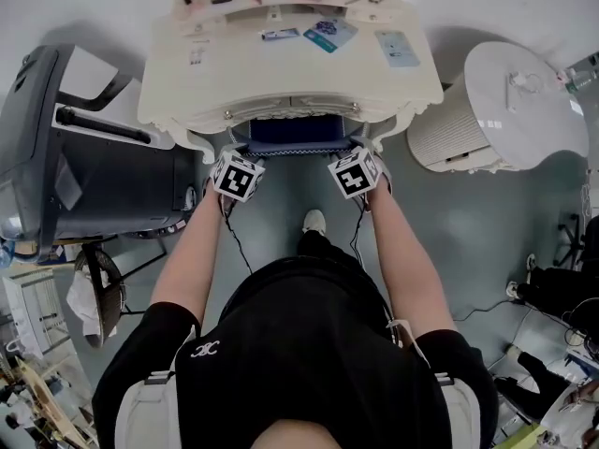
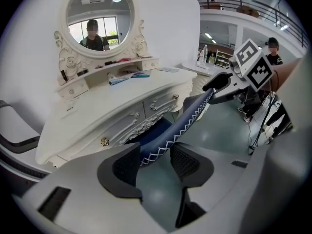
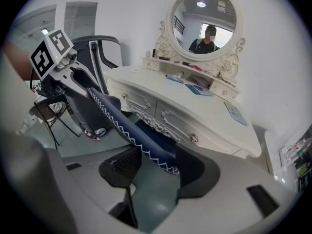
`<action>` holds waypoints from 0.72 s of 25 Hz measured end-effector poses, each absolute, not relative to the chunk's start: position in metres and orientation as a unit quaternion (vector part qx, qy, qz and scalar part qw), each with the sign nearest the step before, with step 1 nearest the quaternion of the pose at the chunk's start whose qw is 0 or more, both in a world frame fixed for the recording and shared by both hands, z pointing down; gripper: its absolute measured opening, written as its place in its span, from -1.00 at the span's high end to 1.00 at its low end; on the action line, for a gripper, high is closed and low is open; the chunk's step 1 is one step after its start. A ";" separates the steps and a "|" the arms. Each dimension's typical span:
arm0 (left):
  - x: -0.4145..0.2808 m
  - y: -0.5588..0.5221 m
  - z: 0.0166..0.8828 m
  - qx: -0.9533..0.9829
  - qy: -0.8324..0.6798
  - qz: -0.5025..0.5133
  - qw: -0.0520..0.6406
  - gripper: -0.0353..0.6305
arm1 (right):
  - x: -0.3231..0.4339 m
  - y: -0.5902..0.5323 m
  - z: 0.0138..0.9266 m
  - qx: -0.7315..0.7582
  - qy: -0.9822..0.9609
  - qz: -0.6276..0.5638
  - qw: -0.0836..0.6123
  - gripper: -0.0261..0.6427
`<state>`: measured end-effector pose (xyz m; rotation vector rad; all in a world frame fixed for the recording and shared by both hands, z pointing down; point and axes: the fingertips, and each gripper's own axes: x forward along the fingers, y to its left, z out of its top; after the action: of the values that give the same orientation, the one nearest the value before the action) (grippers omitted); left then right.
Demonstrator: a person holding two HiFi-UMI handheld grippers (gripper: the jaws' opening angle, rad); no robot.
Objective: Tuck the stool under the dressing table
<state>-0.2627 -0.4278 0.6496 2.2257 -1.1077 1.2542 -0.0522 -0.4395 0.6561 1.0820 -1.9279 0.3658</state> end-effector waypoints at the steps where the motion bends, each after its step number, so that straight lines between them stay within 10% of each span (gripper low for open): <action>1: -0.262 -0.432 0.650 0.788 -0.391 0.441 0.180 0.33 | -0.052 -0.444 0.656 0.434 -0.776 0.148 0.433 0.27; 18: -0.252 -0.451 0.653 0.802 -0.374 0.433 0.169 0.33 | -0.039 -0.465 0.661 0.409 -0.766 0.168 0.467 0.26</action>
<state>-0.2519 -0.4514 0.6534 2.2810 -1.0634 1.2304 -0.0391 -0.4655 0.6614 1.0027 -1.8790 0.4122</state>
